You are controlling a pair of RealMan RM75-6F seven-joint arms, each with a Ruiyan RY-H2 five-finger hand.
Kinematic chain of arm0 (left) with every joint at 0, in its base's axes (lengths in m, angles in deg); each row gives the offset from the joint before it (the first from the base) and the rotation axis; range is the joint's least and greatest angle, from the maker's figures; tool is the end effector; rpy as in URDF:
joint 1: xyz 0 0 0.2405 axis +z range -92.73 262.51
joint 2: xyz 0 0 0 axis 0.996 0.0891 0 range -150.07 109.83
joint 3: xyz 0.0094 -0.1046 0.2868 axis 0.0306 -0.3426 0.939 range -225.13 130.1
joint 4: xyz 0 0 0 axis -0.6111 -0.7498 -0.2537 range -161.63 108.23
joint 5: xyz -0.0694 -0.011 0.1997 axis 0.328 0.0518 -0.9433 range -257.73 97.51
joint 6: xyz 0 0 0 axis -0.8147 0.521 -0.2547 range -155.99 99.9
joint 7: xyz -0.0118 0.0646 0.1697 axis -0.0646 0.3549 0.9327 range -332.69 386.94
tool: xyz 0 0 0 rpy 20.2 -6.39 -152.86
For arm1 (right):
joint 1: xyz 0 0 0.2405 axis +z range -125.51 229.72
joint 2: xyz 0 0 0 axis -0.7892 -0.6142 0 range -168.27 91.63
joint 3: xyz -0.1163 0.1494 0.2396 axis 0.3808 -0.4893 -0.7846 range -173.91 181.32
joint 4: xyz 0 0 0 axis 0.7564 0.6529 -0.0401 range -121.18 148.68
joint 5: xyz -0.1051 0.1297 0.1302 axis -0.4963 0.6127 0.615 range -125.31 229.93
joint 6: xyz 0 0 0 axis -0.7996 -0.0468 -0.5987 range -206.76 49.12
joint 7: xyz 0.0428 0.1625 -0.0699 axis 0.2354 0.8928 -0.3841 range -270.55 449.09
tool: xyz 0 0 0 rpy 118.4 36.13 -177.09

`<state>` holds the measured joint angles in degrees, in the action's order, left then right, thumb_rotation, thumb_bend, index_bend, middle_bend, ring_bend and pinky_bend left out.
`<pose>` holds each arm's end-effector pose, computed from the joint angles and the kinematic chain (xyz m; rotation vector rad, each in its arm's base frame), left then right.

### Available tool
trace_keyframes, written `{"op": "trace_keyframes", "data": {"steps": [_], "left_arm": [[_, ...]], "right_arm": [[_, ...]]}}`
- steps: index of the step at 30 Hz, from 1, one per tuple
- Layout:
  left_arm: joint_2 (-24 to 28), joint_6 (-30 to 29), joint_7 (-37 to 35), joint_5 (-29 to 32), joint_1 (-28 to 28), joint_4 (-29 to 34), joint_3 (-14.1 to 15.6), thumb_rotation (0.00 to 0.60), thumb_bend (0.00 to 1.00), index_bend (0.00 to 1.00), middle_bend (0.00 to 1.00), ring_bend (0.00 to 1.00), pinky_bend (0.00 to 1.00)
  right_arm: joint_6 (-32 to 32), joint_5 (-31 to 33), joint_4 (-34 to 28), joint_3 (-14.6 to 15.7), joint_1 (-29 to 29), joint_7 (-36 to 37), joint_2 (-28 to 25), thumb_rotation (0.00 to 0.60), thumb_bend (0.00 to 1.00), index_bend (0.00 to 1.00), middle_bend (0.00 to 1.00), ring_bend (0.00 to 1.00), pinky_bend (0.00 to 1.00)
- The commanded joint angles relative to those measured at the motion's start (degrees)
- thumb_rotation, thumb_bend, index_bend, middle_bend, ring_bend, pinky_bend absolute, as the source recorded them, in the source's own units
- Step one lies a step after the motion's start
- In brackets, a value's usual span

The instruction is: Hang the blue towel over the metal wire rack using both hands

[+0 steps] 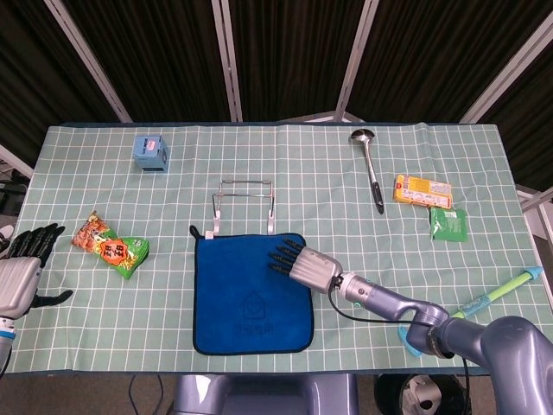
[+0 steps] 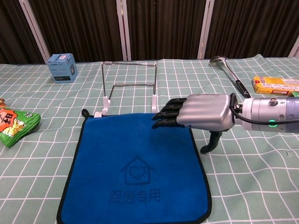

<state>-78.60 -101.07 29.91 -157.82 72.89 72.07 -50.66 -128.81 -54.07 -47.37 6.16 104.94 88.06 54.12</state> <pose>-0.3450 0.2620 0.1786 -1.4656 -1.0153 -0.7845 -0.1552 -0.4043 -0.0897 2.5046 -0.1687 0.7953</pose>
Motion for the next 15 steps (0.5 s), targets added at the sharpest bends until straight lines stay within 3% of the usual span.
{"op": "trace_keyframes", "data": {"steps": [1,15], "left_arm": [[0.0,-0.01,0.08,-0.05,-0.02,0.0,0.02,0.6,0.06,0.0,0.0,0.0,0.0],[-0.35,0.46,0.71,0.1,-0.28,0.12,0.21,0.6,0.06,0.0,0.0,0.0,0.0]], "right_arm": [[-0.38,-0.24,0.48,0.76,0.02,0.04,-0.17,0.6,0.2,0.01,0.01,0.0,0.0],[-3.01,0.24,2.53,2.31,-0.17,3.17,1.36,0.6,0.2,0.02,0.02,0.0,0.0]]}}
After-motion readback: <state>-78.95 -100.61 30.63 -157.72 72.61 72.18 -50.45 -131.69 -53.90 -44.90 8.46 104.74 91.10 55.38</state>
